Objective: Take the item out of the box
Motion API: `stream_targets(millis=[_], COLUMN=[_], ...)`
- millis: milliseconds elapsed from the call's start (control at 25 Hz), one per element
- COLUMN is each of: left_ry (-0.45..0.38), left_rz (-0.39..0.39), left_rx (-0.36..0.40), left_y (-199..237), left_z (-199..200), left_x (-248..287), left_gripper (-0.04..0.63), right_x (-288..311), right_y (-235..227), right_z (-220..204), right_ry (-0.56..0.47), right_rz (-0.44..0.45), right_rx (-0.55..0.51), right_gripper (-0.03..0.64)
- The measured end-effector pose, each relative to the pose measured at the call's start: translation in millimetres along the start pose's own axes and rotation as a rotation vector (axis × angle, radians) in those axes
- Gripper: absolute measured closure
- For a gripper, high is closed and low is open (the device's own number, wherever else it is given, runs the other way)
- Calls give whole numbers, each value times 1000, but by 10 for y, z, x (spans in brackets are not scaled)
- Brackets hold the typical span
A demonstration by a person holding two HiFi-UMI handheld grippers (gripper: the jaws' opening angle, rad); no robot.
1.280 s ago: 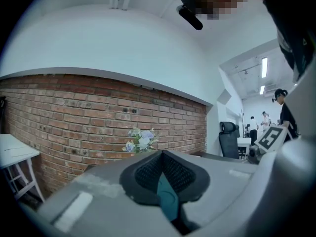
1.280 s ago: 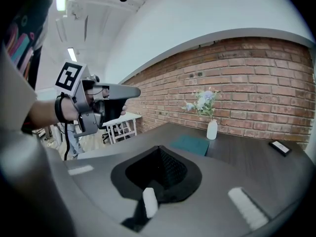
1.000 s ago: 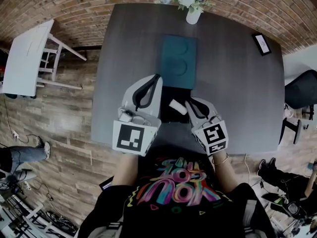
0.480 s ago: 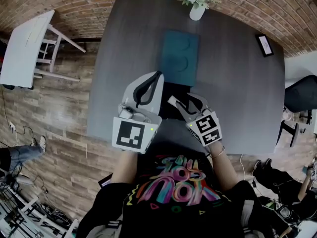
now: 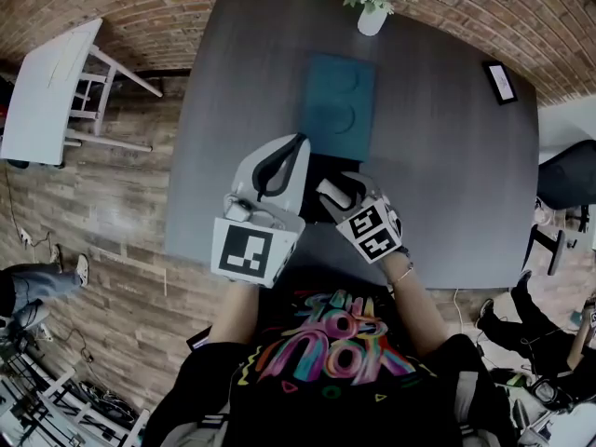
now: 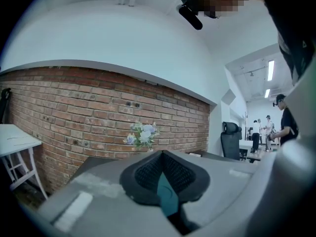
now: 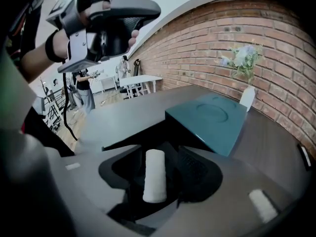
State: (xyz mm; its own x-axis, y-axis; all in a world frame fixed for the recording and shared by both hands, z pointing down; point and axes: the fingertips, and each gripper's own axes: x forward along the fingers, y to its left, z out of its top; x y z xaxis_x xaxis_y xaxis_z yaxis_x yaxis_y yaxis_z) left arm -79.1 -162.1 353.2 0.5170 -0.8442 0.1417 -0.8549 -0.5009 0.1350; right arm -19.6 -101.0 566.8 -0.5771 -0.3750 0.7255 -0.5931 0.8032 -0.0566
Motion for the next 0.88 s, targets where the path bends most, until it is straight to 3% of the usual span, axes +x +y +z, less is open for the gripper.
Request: stream_targets(millis=[400,880], left_ry=[9,-4], left_rz=[4,19], left_rx=[0,-1], left_y=[60,91], left_z=[-25,-13], left_x=[-28,-114], left_gripper=[594,594], right_x=[195,260], right_y=[116,107], right_z=[-251,-397], right_ry=[169,333], right_rz=[31,-22], right_rx=[-115,-294], right_gripper=[373,416])
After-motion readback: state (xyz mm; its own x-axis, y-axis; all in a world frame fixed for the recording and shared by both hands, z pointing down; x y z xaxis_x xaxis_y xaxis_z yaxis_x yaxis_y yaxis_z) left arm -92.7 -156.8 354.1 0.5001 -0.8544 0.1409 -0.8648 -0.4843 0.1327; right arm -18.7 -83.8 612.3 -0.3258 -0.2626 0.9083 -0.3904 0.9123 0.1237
